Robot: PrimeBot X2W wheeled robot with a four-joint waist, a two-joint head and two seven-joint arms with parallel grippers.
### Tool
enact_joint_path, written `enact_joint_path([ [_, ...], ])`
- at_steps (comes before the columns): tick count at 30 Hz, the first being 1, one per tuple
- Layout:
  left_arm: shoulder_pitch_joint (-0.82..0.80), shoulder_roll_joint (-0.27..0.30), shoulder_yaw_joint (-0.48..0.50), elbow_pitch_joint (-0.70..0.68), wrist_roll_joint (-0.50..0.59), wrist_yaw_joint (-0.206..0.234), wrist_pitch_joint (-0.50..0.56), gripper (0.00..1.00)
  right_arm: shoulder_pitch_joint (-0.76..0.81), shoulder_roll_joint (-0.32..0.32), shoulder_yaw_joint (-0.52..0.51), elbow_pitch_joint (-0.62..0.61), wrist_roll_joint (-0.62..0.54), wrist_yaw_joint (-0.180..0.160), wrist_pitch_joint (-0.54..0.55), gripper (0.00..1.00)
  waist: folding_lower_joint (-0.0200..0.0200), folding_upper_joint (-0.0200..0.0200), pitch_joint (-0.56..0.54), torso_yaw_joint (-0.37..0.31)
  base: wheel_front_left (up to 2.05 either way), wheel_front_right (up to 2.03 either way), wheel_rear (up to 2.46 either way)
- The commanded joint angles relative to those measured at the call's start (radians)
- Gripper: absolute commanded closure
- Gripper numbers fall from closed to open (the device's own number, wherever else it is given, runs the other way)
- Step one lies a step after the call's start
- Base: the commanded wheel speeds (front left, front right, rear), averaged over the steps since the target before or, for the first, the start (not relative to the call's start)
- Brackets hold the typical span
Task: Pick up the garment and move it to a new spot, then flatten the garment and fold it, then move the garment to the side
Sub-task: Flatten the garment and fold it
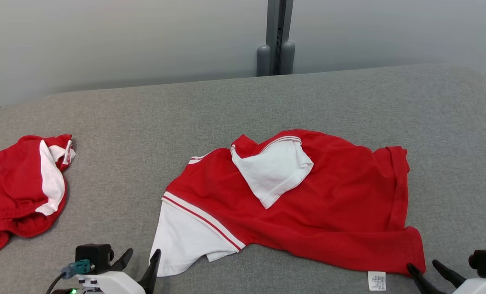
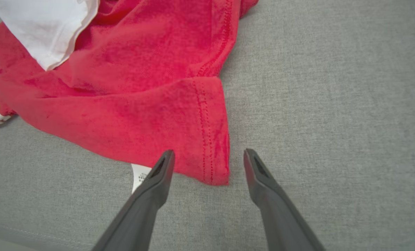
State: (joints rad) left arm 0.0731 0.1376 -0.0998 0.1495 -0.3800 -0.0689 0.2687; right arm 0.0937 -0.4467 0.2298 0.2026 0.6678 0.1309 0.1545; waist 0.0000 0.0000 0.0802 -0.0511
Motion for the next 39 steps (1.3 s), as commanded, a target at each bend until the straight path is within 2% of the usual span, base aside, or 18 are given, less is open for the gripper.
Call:
enact_joint_path([
  [1, -0.018, 0.006, -0.003, 0.006, 0.003, 0.003, 0.008, 0.0, -0.02, 0.001, 0.01, 0.025, 0.011, 0.0, 0.007, 0.0, 0.0, 0.0, 0.003, 0.002, 0.0, 0.0, 0.0],
  [9, -0.05, 0.014, -0.034, 0.049, -0.005, -0.009, 0.059, 0.0, -0.088, 0.004, 0.084, 0.122, 0.059, 0.0, -0.026, 0.0, 0.0, 0.0, 0.013, 0.009, 0.0, 0.0, 0.0],
  [20, -0.079, 0.008, -0.073, 0.121, -0.018, -0.021, 0.097, 0.0, -0.127, -0.013, 0.16, 0.167, 0.111, 0.0, -0.06, 0.0, 0.0, 0.0, 0.017, 0.008, 0.0, 0.0, 0.0],
  [21, -0.083, 0.009, -0.073, 0.126, -0.02, -0.023, 0.095, 0.0, -0.129, -0.015, 0.166, 0.168, 0.114, 0.0, -0.062, 0.02, 0.0, 0.0, 0.018, 0.007, 0.0, 0.0, 0.0],
  [22, -0.085, 0.008, -0.074, 0.131, -0.022, -0.023, 0.093, 0.0, -0.131, -0.016, 0.171, 0.169, 0.118, 0.0, -0.064, 0.16, 0.0, 0.0, 0.018, 0.006, 0.0, 0.0, 0.0],
  [23, -0.086, 0.009, -0.078, 0.138, -0.024, -0.024, 0.099, 0.24, -0.132, -0.017, 0.177, 0.169, 0.12, 0.0, -0.067, 0.5, 0.0, 0.0, 0.018, 0.005, 0.0, 0.0, 0.0],
  [24, -0.084, 0.01, -0.082, 0.142, -0.026, -0.026, 0.1, 0.6, -0.135, -0.018, 0.184, 0.17, 0.122, 0.0, -0.069, 0.6, 0.0, 0.0, 0.018, 0.004, 0.0, 0.0, 0.0],
  [25, -0.084, 0.01, -0.084, 0.145, -0.03, -0.029, 0.1, 1.0, -0.138, -0.02, 0.188, 0.17, 0.126, 0.0, -0.071, 0.82, 0.0, 0.0, 0.017, 0.003, 0.0, 0.0, 0.0],
  [26, -0.085, 0.01, -0.087, 0.147, -0.031, -0.028, 0.097, 1.0, -0.141, -0.021, 0.194, 0.17, 0.129, 0.0, -0.074, 1.0, 0.0, 0.0, 0.017, 0.002, 0.0, 0.0, 0.0],
  [32, -0.086, 0.024, -0.086, 0.13, -0.044, -0.035, 0.08, 1.0, -0.148, -0.039, 0.222, 0.161, 0.151, 0.0, -0.099, 1.0, 0.0, 0.0, 0.01, 0.004, 0.0, 0.0, 0.0],
  [39, -0.05, 0.035, -0.048, 0.034, -0.084, -0.029, 0.065, 1.0, -0.127, -0.062, 0.221, 0.11, 0.189, 0.0, -0.13, 1.0, 0.0, 0.0, -0.011, 0.007, 0.0, 0.0, 0.0],
])
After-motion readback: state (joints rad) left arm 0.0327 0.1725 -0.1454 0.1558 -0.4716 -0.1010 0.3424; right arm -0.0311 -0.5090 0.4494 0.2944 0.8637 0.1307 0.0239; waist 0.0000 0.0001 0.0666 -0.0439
